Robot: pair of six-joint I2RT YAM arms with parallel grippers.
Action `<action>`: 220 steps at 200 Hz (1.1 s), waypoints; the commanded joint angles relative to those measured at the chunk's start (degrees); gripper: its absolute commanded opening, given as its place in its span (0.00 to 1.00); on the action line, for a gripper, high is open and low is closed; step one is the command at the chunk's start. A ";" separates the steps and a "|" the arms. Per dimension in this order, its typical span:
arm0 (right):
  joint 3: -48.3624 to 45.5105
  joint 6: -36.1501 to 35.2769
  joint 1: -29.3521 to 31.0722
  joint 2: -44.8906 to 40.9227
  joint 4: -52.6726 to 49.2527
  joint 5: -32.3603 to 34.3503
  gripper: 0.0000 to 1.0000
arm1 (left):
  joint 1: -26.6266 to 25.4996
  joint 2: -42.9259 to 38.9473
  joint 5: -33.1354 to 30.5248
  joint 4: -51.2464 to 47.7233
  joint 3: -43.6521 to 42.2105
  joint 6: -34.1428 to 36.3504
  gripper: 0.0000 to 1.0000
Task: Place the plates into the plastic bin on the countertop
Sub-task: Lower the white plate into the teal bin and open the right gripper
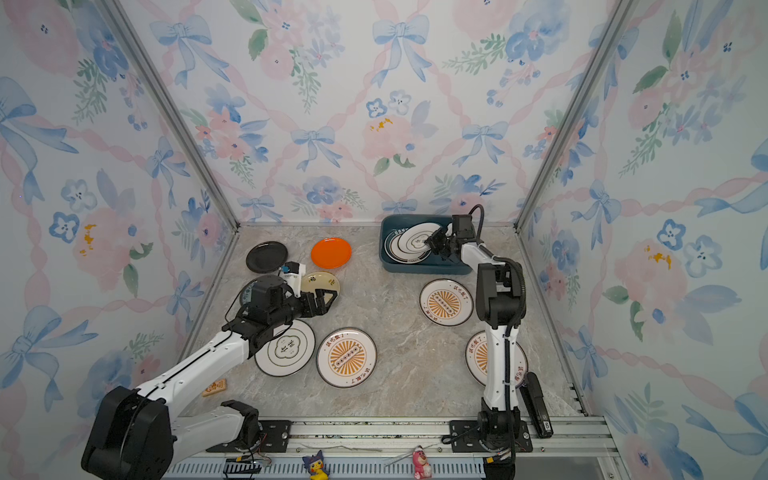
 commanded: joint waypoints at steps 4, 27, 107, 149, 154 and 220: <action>3.62 1.54 0.94 2.03 1.65 -0.46 0.00 | 0.40 -0.47 -0.05 -0.71 -0.73 -0.39 0.98; 3.88 1.54 1.60 2.90 1.37 -0.33 0.00 | 0.34 -0.25 0.23 -0.66 -0.55 -0.37 0.98; 3.60 -0.14 2.83 3.26 -1.85 0.67 0.38 | 0.68 0.12 0.40 -0.48 -0.55 -0.30 0.98; 5.42 -5.50 3.28 1.75 -10.32 3.95 0.51 | 0.81 0.22 0.81 -0.40 -0.69 -0.36 0.98; 5.77 -6.30 3.35 1.57 -11.65 4.65 0.52 | 0.77 0.11 0.81 -0.33 -0.73 -0.42 0.98; 8.10 -13.64 4.43 -1.32 -22.67 11.90 0.57 | 0.77 -0.14 0.92 -0.11 -1.24 -0.47 0.98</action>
